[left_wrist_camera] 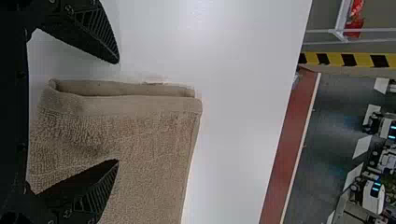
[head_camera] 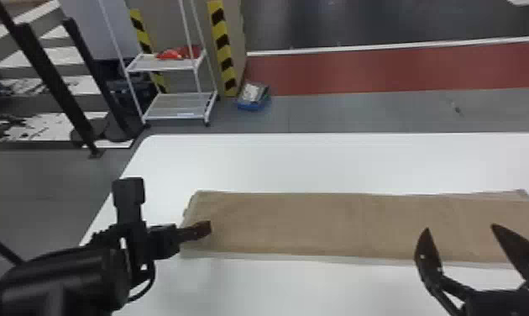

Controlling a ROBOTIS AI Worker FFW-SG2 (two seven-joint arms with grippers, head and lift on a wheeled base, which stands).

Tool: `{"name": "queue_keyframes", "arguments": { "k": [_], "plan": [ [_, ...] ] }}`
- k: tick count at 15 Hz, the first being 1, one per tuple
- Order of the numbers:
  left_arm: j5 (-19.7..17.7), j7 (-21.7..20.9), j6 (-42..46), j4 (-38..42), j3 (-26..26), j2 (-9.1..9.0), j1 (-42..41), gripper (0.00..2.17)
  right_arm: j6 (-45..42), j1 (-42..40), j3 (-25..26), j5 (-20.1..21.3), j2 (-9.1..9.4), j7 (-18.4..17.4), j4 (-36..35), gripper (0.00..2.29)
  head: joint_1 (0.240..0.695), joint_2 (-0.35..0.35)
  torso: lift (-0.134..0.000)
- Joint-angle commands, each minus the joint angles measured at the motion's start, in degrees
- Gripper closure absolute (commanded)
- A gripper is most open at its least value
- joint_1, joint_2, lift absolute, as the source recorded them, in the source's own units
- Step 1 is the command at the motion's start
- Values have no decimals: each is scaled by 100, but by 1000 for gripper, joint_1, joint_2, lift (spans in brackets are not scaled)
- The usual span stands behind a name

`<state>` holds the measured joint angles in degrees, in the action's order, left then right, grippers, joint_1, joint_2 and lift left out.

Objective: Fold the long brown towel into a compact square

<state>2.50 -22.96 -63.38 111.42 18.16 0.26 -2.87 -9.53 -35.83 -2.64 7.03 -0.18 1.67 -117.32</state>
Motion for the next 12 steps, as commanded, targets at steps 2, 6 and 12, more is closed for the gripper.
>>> {"name": "queue_keyframes", "arguments": {
  "k": [2, 6, 12],
  "plan": [
    [14, -367, -57, -68, 39, -41, 24, 734, 0, 32, 9, 0, 23, 0, 43, 90, 695, 158, -120],
    [5, -569, -268, -15, 126, -41, 15, 1892, 18, 41, 26, -9, 23, 0, 60, 90, 695, 144, -120],
    [32, -806, -268, 451, 557, -41, -56, 1912, 0, 50, 70, -61, 23, 0, 78, 90, 695, 154, -120]
  ]
}}
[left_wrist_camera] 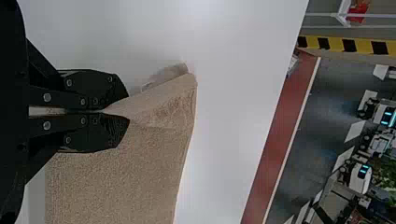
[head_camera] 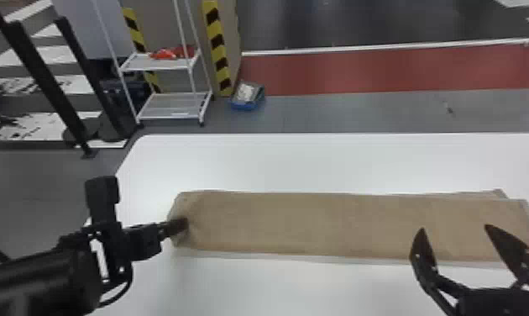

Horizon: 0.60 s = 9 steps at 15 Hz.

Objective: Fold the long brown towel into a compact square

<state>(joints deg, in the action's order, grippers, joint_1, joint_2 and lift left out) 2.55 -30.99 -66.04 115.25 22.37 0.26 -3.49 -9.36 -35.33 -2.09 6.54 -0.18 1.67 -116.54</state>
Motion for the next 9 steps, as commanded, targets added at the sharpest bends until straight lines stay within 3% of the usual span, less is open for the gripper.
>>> {"name": "queue_keyframes", "arguments": {
  "k": [1, 4, 5, 7, 9],
  "plan": [
    [79, -30, -37, 67, 294, -41, 129, 1912, 1, -9, 24, -21, 23, 0, 0, 90, 695, 161, -120],
    [-44, -56, -687, 120, 874, 255, 419, 1912, -17, -9, 103, -30, 23, 0, 0, 90, 695, 203, -120],
    [-141, -65, -986, 305, 1094, 273, 437, 1912, -17, 9, 130, -74, 23, 0, 0, 90, 695, 216, -120],
    [-246, -56, -1795, 1201, 1015, 185, 358, 1912, -17, 9, 244, -109, 23, 0, 0, 90, 695, 246, -120],
    [-229, 40, -2399, 2168, 356, -9, 261, 1909, -17, 18, 314, -162, 23, 0, -9, 90, 695, 236, -120]
  ]
}}
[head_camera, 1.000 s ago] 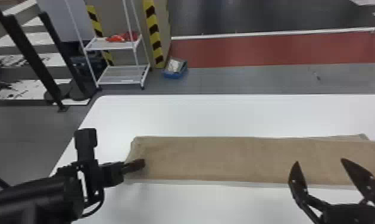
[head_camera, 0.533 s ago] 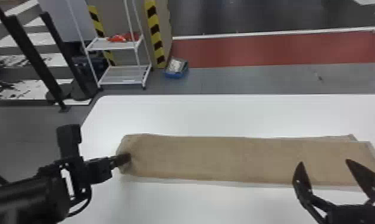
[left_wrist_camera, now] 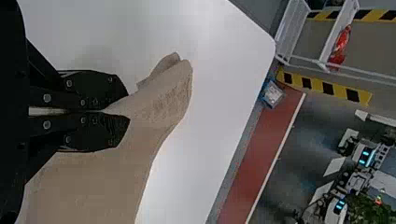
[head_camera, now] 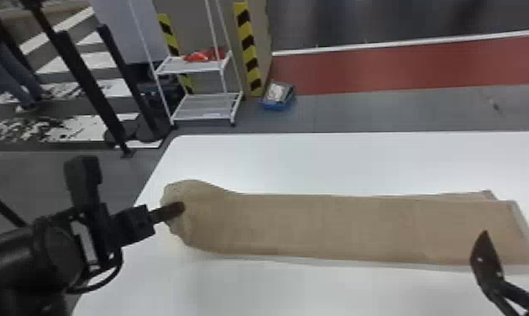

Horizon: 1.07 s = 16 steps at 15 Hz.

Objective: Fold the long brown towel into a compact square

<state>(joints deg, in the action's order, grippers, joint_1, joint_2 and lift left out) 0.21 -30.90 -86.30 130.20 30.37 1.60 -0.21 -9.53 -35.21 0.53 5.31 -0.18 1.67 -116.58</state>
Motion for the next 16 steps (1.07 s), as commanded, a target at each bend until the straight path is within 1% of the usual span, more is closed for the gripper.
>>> {"name": "queue_keyframes", "arguments": {
  "k": [1, 2, 4, 5, 6, 7, 8, 9, 11, 13, 14, 15, 16],
  "plan": [
    [154, 119, -373, 990, -997, -175, -85, 1909, 0, -3, 96, -56, 23, -8, -5, 90, 695, 208, -120],
    [286, 321, -373, 1113, -1542, -175, -85, 1909, 0, -12, 149, -83, 23, -8, -14, 90, 695, 176, -120],
    [814, 699, -373, 1175, -2834, -175, 56, 1909, 0, -21, 228, -144, 23, -26, -40, 90, 695, 93, -120],
    [1051, 875, -373, 1131, -3362, -175, 135, 1909, 18, -39, 333, -215, 23, -52, -66, 90, 695, 52, -120],
    [1236, 1051, -373, 1096, -3784, -175, 188, 1909, 18, -74, 421, -259, 23, -79, -84, 90, 695, -16, -120],
    [1341, 1218, -373, 1008, -4179, -175, 231, 1909, 18, -83, 518, -346, 23, -79, -128, 90, 695, -50, -120],
    [1341, 1376, -373, 920, -4452, -175, 284, 1909, 35, -83, 588, -417, 23, -87, -145, 90, 695, -88, -120],
    [1341, 1622, -373, 823, -4777, -175, 355, 1909, 35, -91, 641, -452, 23, -96, -154, 90, 695, -151, -120],
    [1350, 2053, -373, 472, -5374, -175, 627, 1909, 53, -91, 773, -601, 23, -114, -154, 90, 695, -202, -120],
    [1341, 2352, -373, 94, -5656, -175, 882, 1909, 106, -74, 887, -759, 23, -149, -154, 90, 695, -247, -120],
    [1341, 2563, -373, -144, -5805, -175, 996, 1909, 141, -74, 905, -777, 23, -158, -154, 90, 695, -284, -120],
    [1359, 2765, -373, -337, -5963, -175, 1066, 1909, 123, -74, 922, -847, 23, -158, -145, 90, 695, -294, -120],
    [1367, 2826, -373, -504, -6078, -175, 1110, 1905, 141, -65, 931, -865, 23, -158, -145, 90, 695, -300, -120]
  ]
}}
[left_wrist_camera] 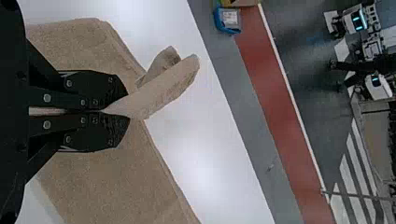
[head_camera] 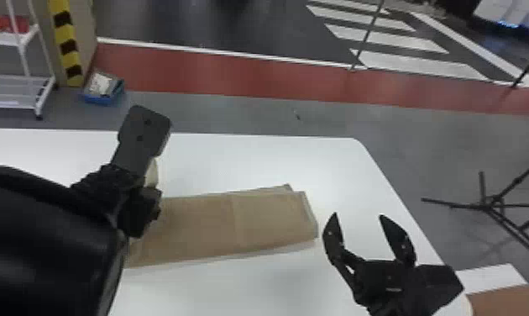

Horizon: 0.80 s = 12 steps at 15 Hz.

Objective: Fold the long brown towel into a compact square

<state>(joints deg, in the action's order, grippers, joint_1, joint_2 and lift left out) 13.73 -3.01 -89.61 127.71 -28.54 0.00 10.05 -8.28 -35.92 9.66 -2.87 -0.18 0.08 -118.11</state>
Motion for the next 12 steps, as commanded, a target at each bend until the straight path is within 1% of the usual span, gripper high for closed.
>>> {"name": "queue_keyframes", "arguments": {
  "k": [1, 2, 3, 4, 5, 6, 7, 8, 10, 12],
  "plan": [
    [-1, 54, -42, -317, -283, -15, 85, 1902, 16, 6, 18, -56, 23, 1, 8, 90, 695, -304, -120],
    [-54, 72, 53, -361, -380, -15, 32, 1764, 16, 15, 45, -56, 23, 1, 16, 90, 695, -310, -120],
    [-98, 107, 387, -379, -486, -15, -100, 1592, 16, 41, 53, -65, 23, 1, 43, 90, 695, -325, -120],
    [-107, 248, 615, -432, -653, -15, -135, 1352, 34, 76, 53, -56, 23, 1, 60, 90, 695, -334, -120],
    [-98, 362, 861, -572, -784, -15, -135, 603, 51, 112, 45, -56, 23, 1, 78, 90, 695, -345, -120],
    [-107, 424, 1090, -678, -899, -15, -135, 9, 69, 129, 18, -56, 23, 9, 87, 90, 695, -350, -120],
    [-151, 555, 1213, -748, -969, -15, -144, -1, 86, 147, 1, -47, 23, 9, 113, 90, 695, -350, -120],
    [-160, 564, 1371, -766, -1013, -15, -179, -1, 86, 164, -8, -39, 23, 9, 131, 90, 695, -350, -120],
    [-151, 555, 1389, -722, -1004, -15, -293, 33, 121, 182, -35, -21, 23, 9, 139, 90, 695, -350, -120],
    [-116, 520, 1424, -537, -872, -15, -530, 33, 192, 252, -87, 32, 23, 18, 166, 90, 695, -350, -120]
  ]
}}
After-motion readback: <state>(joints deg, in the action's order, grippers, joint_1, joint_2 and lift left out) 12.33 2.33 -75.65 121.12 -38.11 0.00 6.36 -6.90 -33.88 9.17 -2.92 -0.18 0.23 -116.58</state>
